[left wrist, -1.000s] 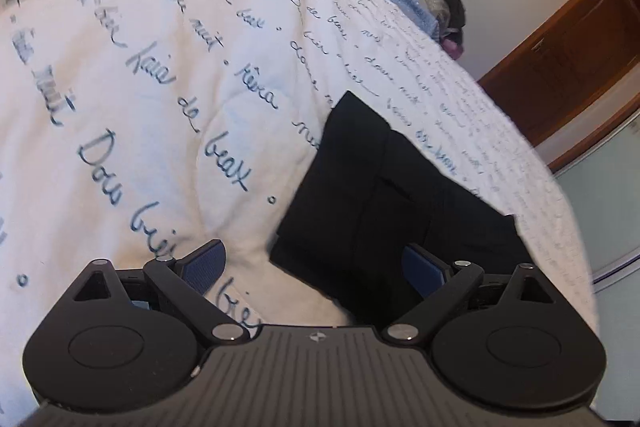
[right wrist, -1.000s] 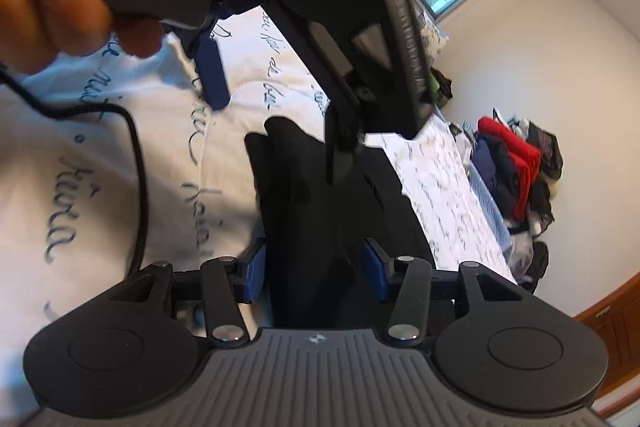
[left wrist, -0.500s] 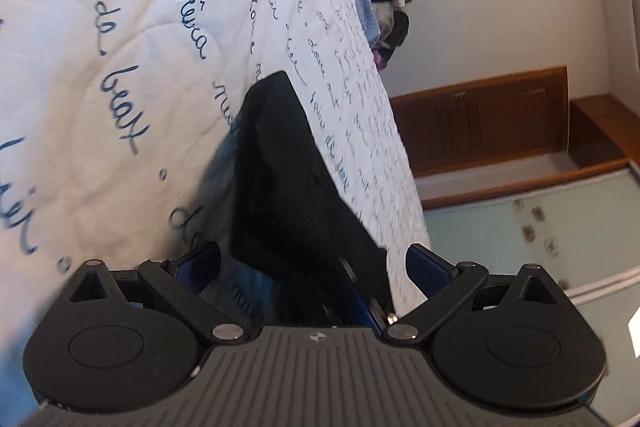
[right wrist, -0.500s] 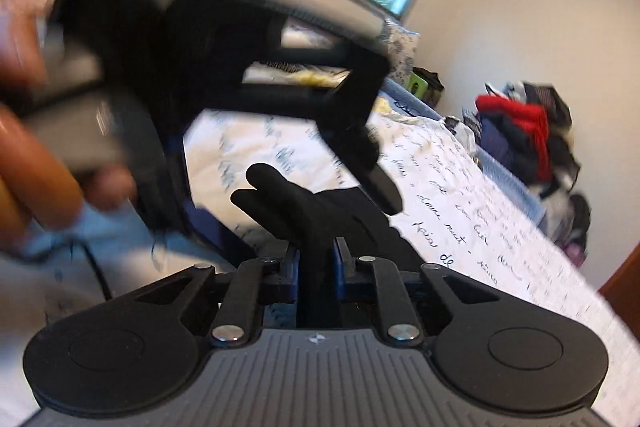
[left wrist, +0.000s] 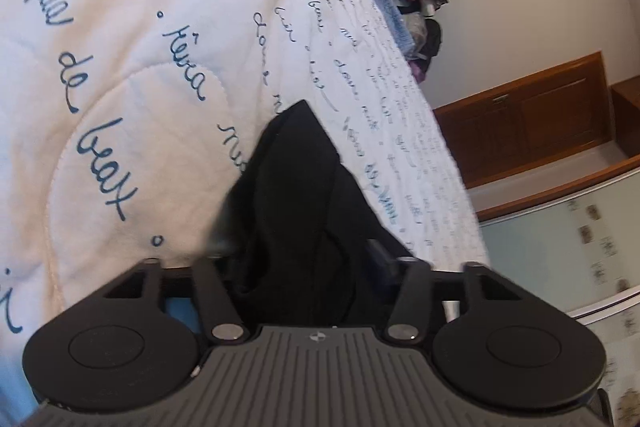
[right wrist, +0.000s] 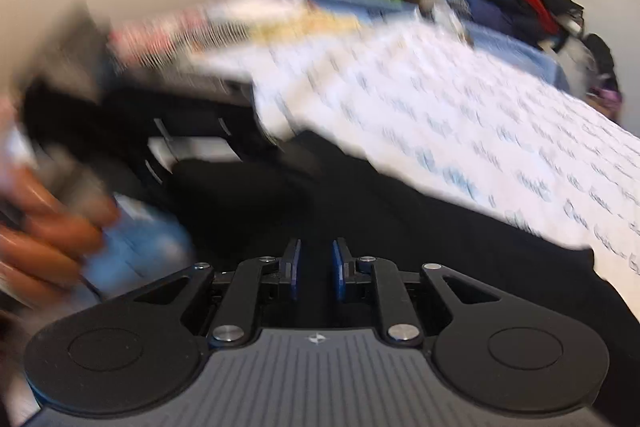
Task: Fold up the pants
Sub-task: 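Grasp the pants end with the left tool and lift it up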
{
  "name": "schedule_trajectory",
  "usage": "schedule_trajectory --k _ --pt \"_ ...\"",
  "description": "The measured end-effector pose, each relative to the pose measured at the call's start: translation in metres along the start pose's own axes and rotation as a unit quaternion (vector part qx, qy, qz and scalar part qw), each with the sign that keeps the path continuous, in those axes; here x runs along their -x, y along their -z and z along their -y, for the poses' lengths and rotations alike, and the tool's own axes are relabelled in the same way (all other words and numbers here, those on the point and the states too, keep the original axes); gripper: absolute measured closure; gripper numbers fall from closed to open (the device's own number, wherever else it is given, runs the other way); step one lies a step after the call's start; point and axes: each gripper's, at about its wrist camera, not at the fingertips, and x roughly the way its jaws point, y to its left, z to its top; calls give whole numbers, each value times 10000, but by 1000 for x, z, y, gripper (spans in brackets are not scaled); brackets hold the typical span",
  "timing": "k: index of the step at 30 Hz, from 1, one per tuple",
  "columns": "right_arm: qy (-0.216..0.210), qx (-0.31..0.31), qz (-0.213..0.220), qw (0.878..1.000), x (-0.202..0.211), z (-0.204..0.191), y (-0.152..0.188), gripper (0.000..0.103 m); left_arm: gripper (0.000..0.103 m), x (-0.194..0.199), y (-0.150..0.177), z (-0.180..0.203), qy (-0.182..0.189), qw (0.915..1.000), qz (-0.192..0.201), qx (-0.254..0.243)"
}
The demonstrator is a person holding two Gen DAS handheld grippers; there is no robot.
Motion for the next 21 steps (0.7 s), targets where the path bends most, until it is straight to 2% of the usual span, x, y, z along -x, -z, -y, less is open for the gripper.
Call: schedule_trajectory --k 3,6,11,15,21 --pt "22 -94 161 9998 0 -4 6 87 68 0 2 6 -203 9992 124 -320" --pt "-214 -438 510 9975 8 5 0 86 74 5 10 24 -505 9951 364 -770" --pt "-288 -470 501 9972 5 5 -2 86 77 23 38 63 -888 9786 955 -1590" --pt "-484 -701 699 9939 17 11 1 86 77 33 62 96 -901 9678 1229 -2004" --pt "-400 -1182 1058 9865 53 34 5 86 78 38 105 144 -838 9507 1561 -2545"
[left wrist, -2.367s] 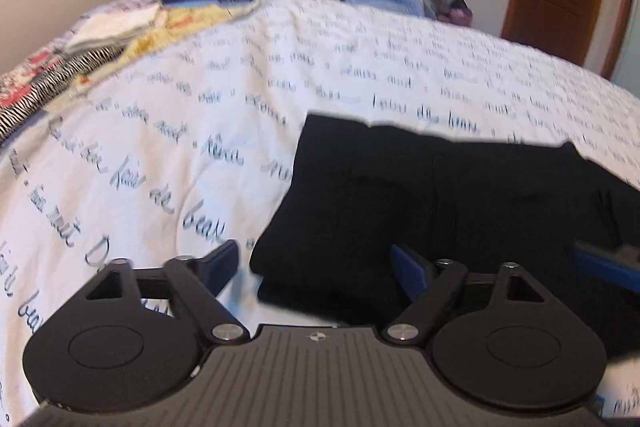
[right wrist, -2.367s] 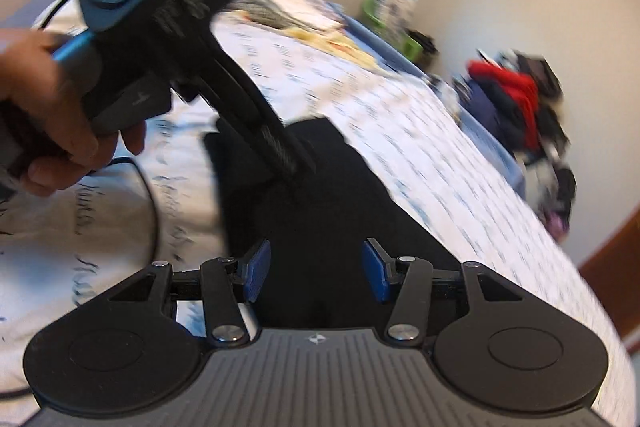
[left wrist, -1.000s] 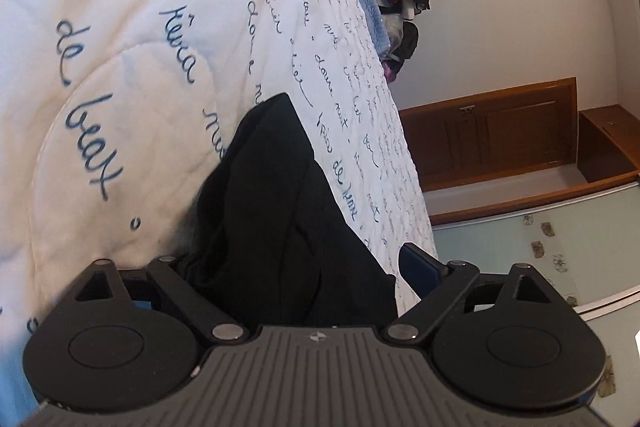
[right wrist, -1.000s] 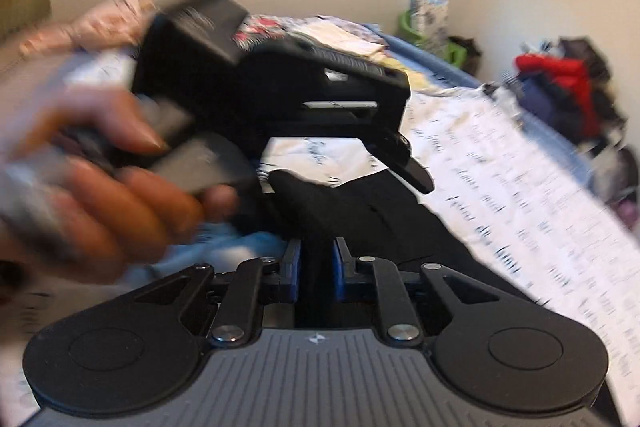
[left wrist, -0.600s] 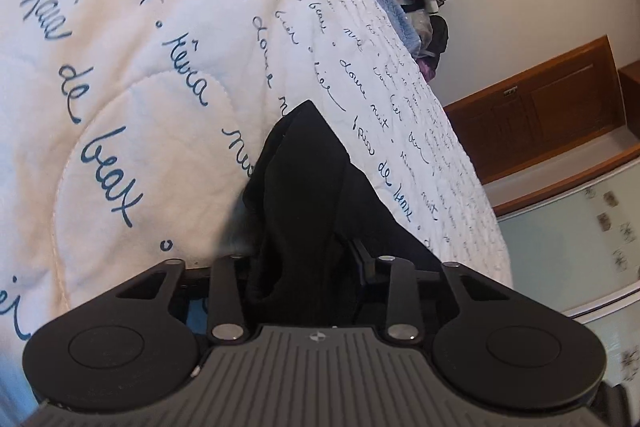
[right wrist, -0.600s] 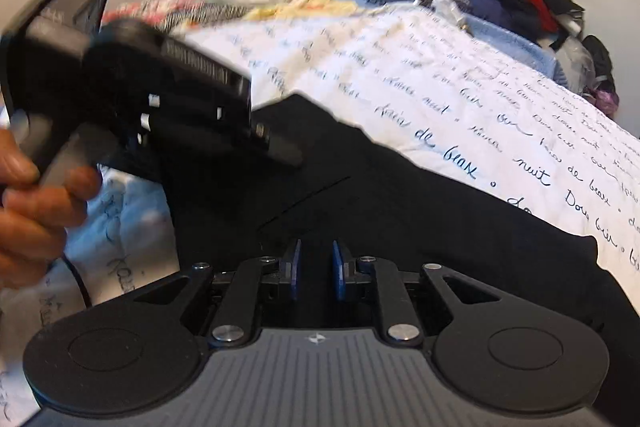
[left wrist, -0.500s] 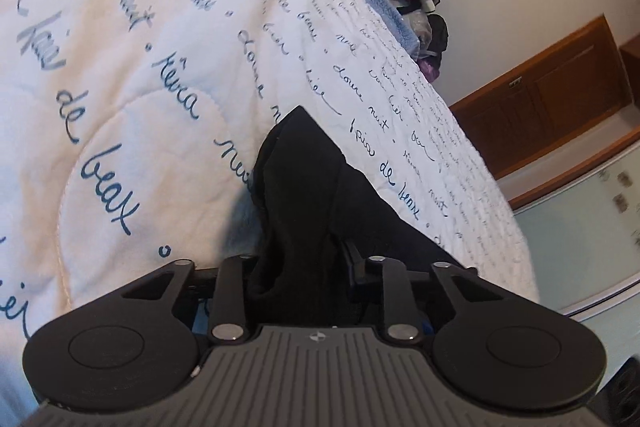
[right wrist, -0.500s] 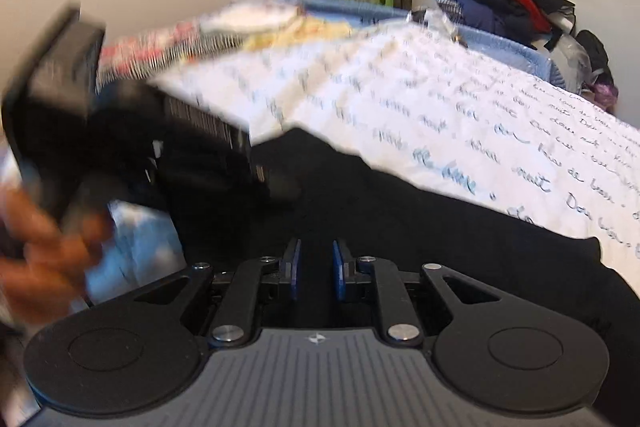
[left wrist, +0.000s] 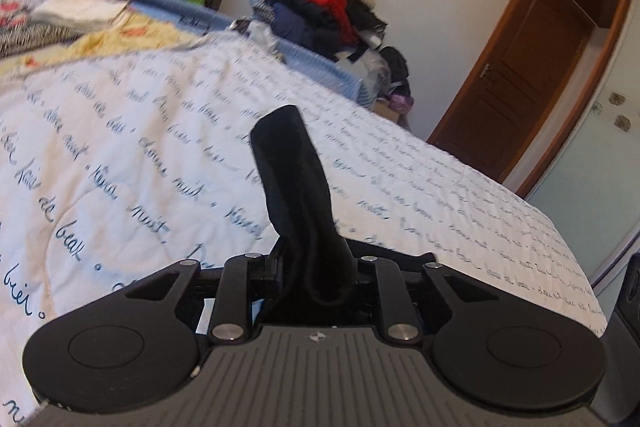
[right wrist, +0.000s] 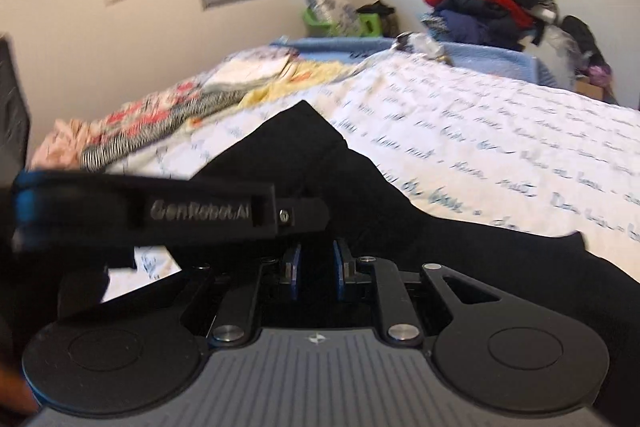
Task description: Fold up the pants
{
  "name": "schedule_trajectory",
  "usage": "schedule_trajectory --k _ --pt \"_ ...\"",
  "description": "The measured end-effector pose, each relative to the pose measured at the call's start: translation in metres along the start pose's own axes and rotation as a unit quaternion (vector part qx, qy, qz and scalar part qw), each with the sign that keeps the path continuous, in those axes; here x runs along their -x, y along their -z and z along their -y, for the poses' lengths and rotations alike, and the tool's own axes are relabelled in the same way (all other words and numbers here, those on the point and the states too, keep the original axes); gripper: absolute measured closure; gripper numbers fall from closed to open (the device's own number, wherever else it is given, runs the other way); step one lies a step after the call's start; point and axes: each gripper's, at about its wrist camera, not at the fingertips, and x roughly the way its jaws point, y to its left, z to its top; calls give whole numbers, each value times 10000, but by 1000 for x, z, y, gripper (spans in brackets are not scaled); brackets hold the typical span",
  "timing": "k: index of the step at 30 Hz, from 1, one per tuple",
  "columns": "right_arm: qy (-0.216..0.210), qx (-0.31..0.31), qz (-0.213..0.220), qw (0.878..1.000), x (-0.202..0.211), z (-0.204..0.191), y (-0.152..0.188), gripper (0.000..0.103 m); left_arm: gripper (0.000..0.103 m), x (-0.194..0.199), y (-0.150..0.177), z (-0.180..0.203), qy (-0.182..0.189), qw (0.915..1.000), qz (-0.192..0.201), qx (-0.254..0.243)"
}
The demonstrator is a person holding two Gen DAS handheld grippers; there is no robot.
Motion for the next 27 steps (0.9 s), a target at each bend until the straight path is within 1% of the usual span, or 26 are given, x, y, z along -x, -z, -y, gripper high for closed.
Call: schedule_trajectory --k 4,7,13,17,22,27 --pt "19 -266 257 9993 28 15 0 86 77 13 2 32 156 9994 210 -217" --pt "56 -436 437 9981 44 26 -1 86 77 18 2 51 323 9986 272 -322" --pt "114 -807 741 9939 73 48 0 86 76 22 6 91 667 9943 354 -757" --pt "184 -1054 879 9904 93 63 6 86 74 21 14 121 923 9895 370 -1050" --pt "491 -1152 1028 9868 118 79 12 86 70 21 33 162 1166 9799 475 -1548" --pt "776 -1298 1205 9811 137 96 22 86 69 8 46 193 1485 9722 380 -1771"
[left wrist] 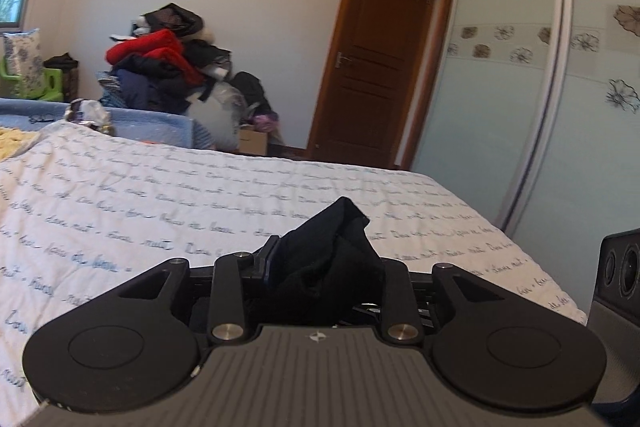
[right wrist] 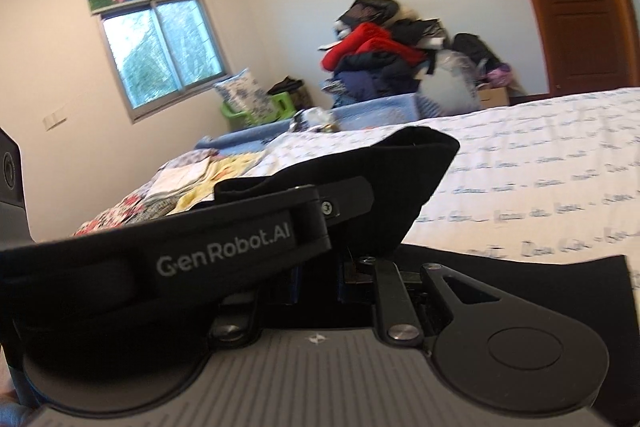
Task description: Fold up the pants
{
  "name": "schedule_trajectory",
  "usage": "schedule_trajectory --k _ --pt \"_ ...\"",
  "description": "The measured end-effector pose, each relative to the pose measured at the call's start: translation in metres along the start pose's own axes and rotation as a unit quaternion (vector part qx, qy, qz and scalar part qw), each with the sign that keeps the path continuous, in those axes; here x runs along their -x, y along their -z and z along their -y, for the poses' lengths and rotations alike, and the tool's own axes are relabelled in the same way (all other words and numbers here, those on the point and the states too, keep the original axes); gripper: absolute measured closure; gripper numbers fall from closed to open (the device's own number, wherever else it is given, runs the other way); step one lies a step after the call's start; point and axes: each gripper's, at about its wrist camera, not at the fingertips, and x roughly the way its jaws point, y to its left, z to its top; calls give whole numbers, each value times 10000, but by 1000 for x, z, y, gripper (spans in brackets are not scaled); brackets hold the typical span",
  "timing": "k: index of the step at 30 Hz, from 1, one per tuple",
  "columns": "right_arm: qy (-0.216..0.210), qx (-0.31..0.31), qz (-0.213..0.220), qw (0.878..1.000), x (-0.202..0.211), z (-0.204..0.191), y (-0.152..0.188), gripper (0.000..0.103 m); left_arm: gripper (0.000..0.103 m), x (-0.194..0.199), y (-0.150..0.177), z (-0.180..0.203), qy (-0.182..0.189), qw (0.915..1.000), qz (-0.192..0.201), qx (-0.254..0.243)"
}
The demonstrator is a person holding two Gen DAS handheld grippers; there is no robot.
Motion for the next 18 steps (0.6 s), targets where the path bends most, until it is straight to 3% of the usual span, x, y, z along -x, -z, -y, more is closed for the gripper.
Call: schedule_trajectory --k 9,18 --pt "422 -276 137 9986 15 49 6 86 68 -42 18 44 534 9982 -203 -166" --pt "675 -384 120 9969 21 96 16 86 67 -81 39 78 750 9961 -389 -253"
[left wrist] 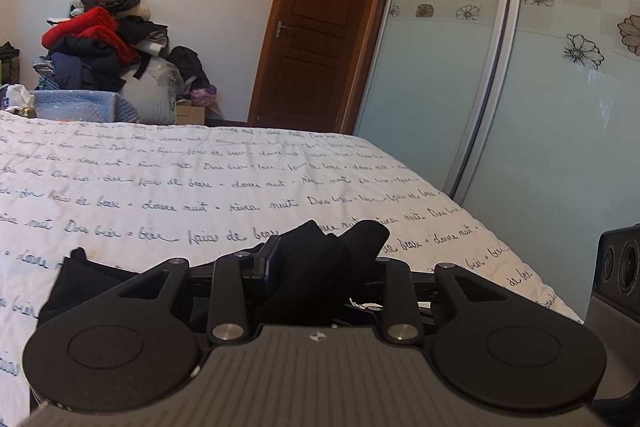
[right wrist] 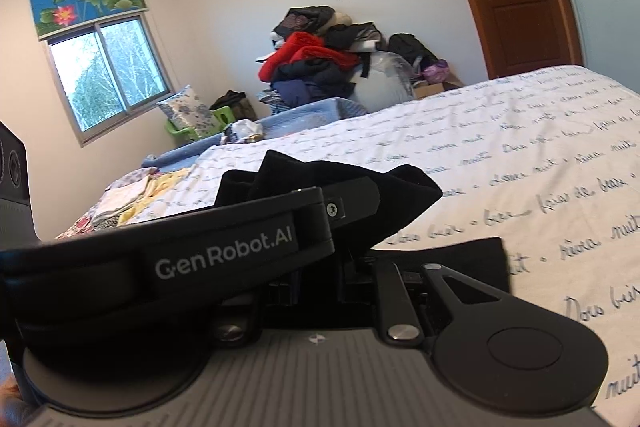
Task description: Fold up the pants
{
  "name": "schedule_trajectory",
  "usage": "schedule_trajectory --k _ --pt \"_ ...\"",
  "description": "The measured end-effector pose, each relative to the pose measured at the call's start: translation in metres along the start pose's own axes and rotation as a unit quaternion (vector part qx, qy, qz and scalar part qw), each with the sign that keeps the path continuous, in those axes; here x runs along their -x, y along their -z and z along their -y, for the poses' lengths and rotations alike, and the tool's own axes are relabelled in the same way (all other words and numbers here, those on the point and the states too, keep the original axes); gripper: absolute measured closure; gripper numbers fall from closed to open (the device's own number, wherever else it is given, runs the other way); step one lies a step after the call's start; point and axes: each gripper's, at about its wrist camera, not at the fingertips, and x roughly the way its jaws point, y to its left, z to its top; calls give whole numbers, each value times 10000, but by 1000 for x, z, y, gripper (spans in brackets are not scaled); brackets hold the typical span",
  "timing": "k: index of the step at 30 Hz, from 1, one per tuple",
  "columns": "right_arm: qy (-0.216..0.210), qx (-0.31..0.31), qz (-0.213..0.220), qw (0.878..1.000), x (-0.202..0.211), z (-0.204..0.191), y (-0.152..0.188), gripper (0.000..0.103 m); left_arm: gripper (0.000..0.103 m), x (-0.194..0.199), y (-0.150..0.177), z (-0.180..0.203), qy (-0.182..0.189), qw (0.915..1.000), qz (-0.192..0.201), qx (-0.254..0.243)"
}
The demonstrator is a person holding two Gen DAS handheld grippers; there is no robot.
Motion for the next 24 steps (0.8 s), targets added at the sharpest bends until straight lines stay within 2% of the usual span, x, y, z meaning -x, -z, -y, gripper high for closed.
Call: schedule_trajectory --k 12,19,22,24 --pt "231 -338 -104 9991 7 48 17 86 67 -34 21 20 186 9992 -339 -60" --pt "333 -537 -221 9978 9 60 26 86 67 -48 31 25 317 9975 -621 -76" --pt "418 -669 -405 9961 8 68 31 86 63 -55 38 24 454 9953 -859 -40" --pt "472 -654 -550 9952 8 70 35 86 55 -58 42 24 557 9934 -1002 -1"
